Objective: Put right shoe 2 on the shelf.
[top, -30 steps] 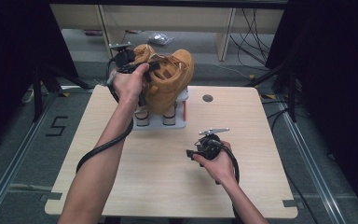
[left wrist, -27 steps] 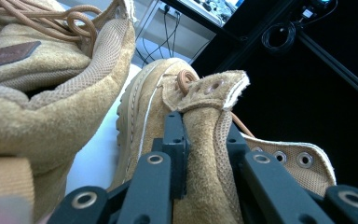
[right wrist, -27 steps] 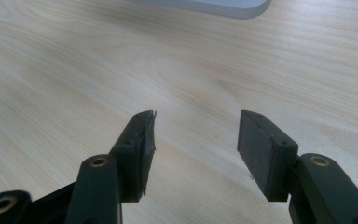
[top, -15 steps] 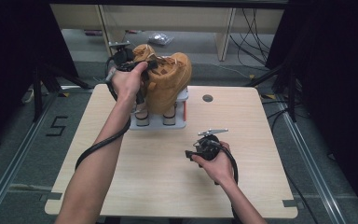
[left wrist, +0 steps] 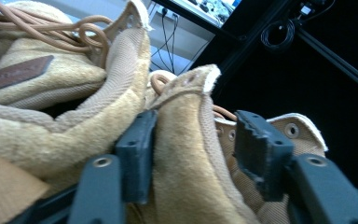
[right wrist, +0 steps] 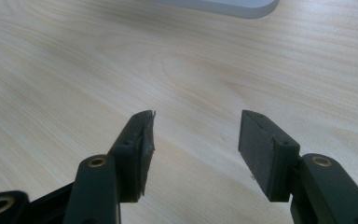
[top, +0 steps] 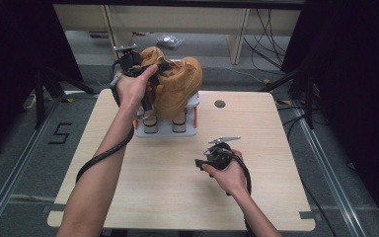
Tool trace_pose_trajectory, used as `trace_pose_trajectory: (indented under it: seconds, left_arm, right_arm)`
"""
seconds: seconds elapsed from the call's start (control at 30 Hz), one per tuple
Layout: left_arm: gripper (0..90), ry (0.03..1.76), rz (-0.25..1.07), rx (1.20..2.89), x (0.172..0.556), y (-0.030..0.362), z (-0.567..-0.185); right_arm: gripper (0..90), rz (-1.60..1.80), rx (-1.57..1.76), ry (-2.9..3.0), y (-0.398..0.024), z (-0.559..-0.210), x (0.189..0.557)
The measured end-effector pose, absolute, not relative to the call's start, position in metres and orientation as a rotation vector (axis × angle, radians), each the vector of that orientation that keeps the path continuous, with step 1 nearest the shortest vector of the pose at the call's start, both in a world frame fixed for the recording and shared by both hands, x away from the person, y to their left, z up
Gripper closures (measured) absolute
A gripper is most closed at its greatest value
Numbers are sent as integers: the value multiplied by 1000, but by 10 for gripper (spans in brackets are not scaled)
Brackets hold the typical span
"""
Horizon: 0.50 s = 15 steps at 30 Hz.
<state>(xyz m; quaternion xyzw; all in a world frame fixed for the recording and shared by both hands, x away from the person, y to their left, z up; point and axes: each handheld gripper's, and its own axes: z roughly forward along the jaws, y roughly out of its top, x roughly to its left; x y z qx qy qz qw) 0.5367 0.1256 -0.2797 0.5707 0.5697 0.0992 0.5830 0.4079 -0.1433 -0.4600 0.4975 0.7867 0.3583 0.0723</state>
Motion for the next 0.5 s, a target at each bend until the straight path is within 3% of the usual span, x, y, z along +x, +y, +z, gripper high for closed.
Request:
trace_pose_trajectory:
  seconds: [0.17, 0.5]
  left_arm:
    - [338, 1333, 248, 1377, 535, 120, -276]
    - [316, 1335, 251, 1388, 533, 119, -271]
  right_arm:
    - [457, 1074, 1526, 2362, -142, -459, 406]
    - [456, 1069, 1526, 2361, -143, -459, 407]
